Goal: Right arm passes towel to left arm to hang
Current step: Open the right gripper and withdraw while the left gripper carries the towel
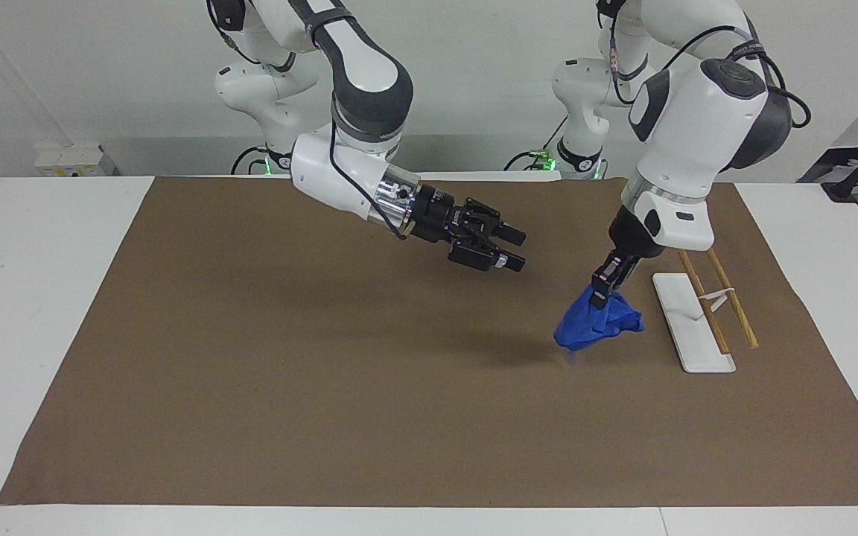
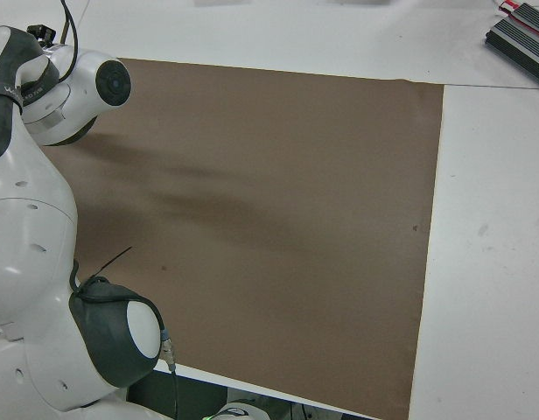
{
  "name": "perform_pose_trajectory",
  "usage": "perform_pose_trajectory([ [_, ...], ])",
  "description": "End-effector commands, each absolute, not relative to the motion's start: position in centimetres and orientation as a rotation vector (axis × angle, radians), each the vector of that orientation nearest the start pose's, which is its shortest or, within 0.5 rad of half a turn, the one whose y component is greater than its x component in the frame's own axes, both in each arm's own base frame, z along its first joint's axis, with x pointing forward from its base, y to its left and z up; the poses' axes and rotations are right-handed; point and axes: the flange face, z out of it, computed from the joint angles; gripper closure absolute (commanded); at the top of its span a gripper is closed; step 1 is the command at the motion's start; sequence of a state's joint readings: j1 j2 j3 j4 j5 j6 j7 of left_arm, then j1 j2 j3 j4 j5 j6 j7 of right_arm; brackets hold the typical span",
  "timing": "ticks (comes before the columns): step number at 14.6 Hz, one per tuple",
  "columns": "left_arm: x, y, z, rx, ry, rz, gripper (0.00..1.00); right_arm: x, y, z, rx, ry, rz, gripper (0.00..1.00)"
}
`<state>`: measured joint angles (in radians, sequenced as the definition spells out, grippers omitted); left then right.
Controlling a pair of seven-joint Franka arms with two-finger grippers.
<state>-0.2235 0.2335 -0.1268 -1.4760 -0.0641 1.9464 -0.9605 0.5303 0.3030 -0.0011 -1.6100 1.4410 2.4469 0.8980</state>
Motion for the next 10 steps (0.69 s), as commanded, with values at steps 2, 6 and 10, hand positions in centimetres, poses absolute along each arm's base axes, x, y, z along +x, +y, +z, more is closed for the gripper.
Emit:
perform_pose_trajectory([
  [2, 61.7, -17.8, 57.6, -3.114, -1.036, -0.167, 1.00, 60.0, 33.9, 50.4, -2.081, 0.806, 0.104, 0.00],
  [6, 60.7, -12.1, 57.5, -3.078, -0.870, -0.024, 1.00, 62.8, 27.0, 48.5, -2.432, 0.580, -0.088, 0.00],
  [10, 58.7, -11.3, 55.0, -3.050, -0.909, 0.057, 1.00, 64.5, 19.1, 48.0, -2.676, 0.323, -0.126, 0.00],
])
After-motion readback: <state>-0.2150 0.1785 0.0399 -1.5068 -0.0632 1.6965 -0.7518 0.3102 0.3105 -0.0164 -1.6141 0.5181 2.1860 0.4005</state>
